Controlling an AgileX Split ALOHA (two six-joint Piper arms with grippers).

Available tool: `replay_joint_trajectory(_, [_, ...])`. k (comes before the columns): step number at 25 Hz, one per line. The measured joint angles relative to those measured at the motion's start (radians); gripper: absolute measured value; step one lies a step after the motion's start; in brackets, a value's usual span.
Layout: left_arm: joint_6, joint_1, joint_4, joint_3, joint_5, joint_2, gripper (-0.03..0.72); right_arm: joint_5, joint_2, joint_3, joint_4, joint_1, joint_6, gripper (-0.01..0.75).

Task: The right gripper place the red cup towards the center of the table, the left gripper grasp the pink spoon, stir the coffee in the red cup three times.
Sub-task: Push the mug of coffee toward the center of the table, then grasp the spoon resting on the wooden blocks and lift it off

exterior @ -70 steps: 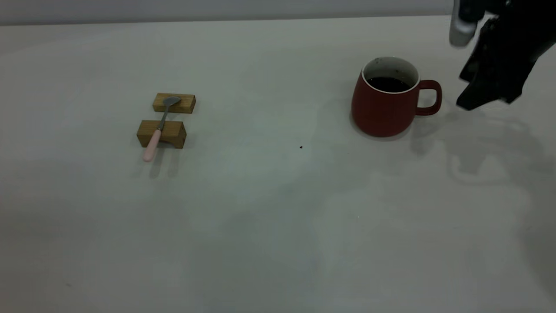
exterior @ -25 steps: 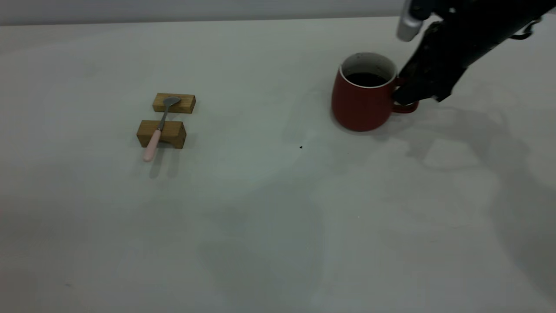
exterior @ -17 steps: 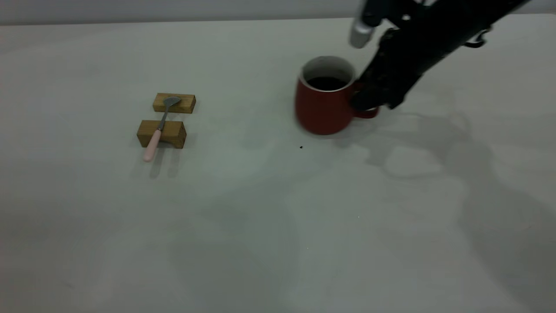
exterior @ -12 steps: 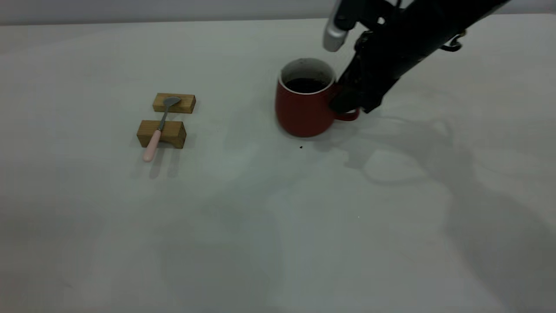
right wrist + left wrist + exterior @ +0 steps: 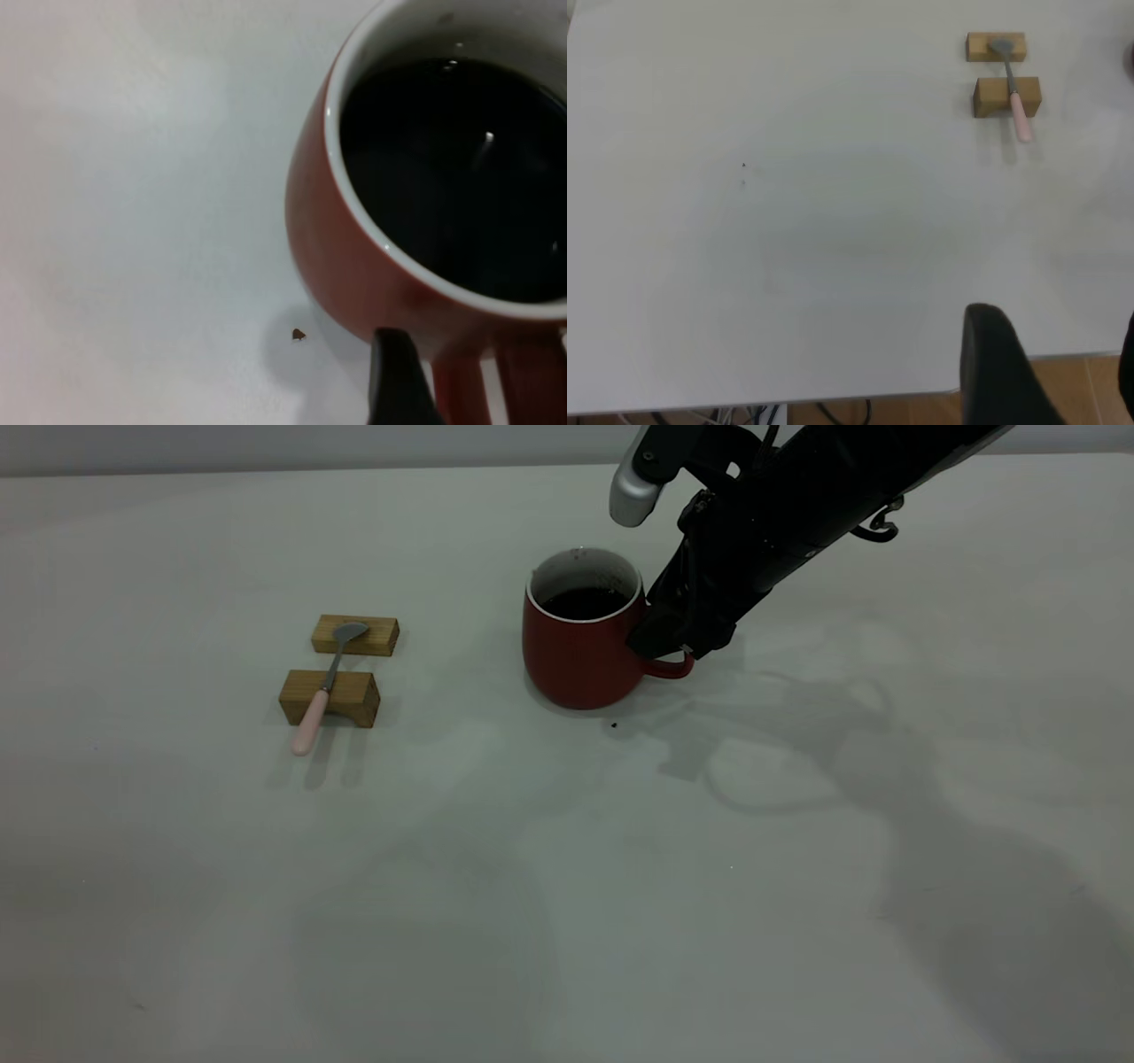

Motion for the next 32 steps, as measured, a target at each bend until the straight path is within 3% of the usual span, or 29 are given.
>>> replay_joint_trajectory(6, [0.000, 0.000, 0.000, 0.000, 0.000, 0.000, 0.411, -0.022, -0.012, 0.000, 0.002, -0.020, 0.001, 0.479])
replay_joint_trajectory(14, [0.000, 0.000, 0.000, 0.000, 0.001, 0.000, 0.411, 0.021, -0.141, 0.092, 0.003, -0.127, 0.171, 0.479])
replay_joint_trajectory(16, [0.000, 0.000, 0.000, 0.000, 0.001, 0.000, 0.411, 0.086, -0.205, 0.134, 0.003, -0.147, 0.294, 0.479])
replay_joint_trajectory(23, [0.000, 0.000, 0.000, 0.000, 0.001, 0.000, 0.411, 0.319, -0.514, 0.274, -0.110, -0.236, 0.996, 0.479])
replay_joint_trajectory(32, [0.000, 0.000, 0.000, 0.000, 0.001, 0.000, 0.411, 0.480, -1.014, 0.501, -0.886, -0.271, 1.724, 0.479])
